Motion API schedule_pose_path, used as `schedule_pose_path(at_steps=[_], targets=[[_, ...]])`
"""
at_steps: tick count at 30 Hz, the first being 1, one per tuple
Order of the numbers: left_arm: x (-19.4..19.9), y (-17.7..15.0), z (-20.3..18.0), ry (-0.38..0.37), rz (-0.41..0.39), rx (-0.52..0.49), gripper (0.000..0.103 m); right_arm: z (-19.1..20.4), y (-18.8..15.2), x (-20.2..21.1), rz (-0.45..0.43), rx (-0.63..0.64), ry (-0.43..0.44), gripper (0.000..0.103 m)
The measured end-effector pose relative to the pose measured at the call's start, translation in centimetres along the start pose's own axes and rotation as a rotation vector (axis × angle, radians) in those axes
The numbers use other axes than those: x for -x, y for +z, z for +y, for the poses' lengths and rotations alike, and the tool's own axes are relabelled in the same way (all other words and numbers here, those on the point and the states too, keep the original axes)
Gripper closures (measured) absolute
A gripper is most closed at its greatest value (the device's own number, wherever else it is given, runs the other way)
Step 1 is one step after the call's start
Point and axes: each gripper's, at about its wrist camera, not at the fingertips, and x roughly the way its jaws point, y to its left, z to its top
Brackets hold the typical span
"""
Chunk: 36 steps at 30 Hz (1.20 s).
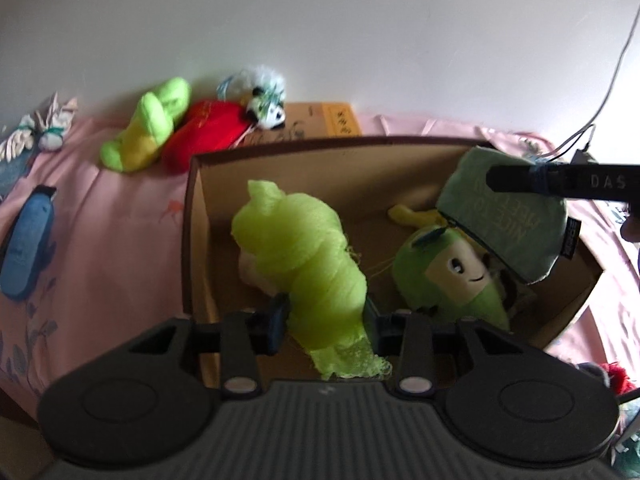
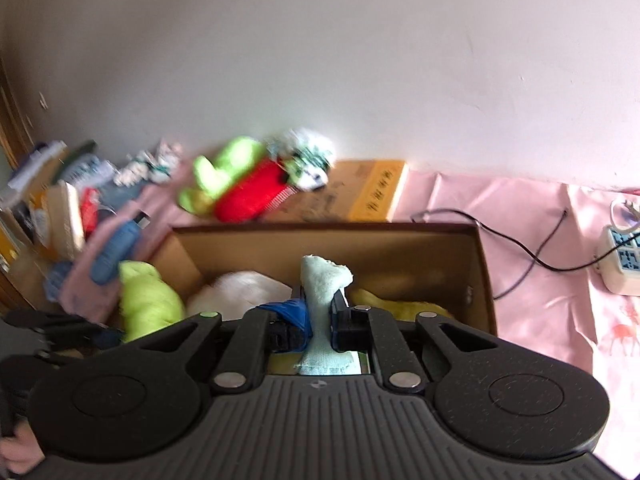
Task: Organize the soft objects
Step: 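Carry both held items over the brown box and open both tools, then withdraw both tools from the box back toward the pile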
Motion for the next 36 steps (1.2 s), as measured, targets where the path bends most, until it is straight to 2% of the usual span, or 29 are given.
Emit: schedule_pose_path(at_steps=[4, 5, 7, 10, 15, 20, 25, 36], targets=[[-0.8, 0.0, 0.3, 0.027, 0.007, 0.009, 0.058, -1.8, -0.4, -1.3, 0.037, -0.068, -0.045, 0.103], [-0.8, 0.0, 0.3, 0.028, 0.011, 0.012, 0.049, -2.2, -0.4, -1.3, 0.042, -0.091, -0.063, 0.103], [-0.9, 0.0, 0.3, 0.029, 0.004, 0.008, 0.039, -2.9, -0.3, -1.3, 0.040, -0.128, -0.093, 0.102], [-0.8, 0.0, 0.2, 0.040, 0.002, 0.013, 0.039, -3.5, -0.4, -0.8, 0.022, -0.162, -0.124, 0.101], [-0.2, -0.1, 0.6, 0.047, 0.007, 0.060, 0.039, -4.6, -0.3, 0.7, -0.027, -0.247, -0.124, 0.101], [1.6, -0.2, 0.6, 0.066, -0.018, 0.091, 0.039, -4.7, -0.2, 2.7, -0.061, -0.312, -0.086, 0.100], [3.1, -0.2, -0.4, 0.128, -0.021, 0.069, 0.039, -3.5, -0.3, 5.4, -0.110, -0.332, -0.082, 0.099], [6.2, -1.1, -2.7, 0.223, -0.017, 0.034, 0.039, -1.1, -1.7, 9.8, -0.152, -0.362, 0.027, 0.098]])
